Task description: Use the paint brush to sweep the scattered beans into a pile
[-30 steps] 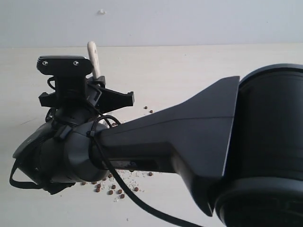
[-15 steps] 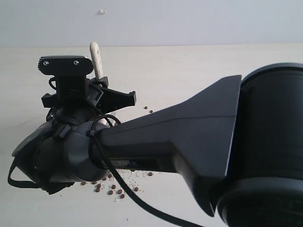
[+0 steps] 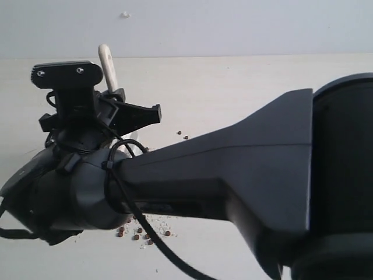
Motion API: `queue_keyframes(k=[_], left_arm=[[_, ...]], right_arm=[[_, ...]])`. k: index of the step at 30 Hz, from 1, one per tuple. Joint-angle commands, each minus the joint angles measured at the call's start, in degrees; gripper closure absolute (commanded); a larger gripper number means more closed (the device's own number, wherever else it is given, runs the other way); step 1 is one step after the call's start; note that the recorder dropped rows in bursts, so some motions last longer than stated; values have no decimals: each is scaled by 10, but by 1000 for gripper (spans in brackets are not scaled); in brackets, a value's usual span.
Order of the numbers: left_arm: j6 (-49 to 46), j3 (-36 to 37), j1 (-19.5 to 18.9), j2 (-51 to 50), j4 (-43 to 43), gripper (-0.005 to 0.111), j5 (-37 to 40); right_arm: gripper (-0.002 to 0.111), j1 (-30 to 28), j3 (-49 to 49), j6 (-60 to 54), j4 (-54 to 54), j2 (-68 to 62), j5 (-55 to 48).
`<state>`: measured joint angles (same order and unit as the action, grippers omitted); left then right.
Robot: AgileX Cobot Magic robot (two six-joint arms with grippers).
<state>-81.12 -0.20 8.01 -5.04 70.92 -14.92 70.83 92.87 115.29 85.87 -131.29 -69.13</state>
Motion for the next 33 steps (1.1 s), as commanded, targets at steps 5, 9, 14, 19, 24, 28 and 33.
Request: queue_keyframes(k=[5,9,14,19,24,28,33], left_arm=[[1,2,0,3,1,107,0],[1,2,0,3,1,107,0],[1,2,0,3,1,107,0],[1,2,0,3,1,107,0],[1,2,0,3,1,107,0],[1,2,0,3,1,107,0],[1,2,0,3,1,107,0]], right_arm=[[108,80,-35,23,78,50,-8],[108,114,-103,68,94,61,-8],[108,160,-117,68,101,67,-8],[108,195,-117,68,127,65,-8],[108,193,-140,68,84,65,-8],[108,182,-177,68,79,65,-8],[108,155,-186,68,77,65,-8]])
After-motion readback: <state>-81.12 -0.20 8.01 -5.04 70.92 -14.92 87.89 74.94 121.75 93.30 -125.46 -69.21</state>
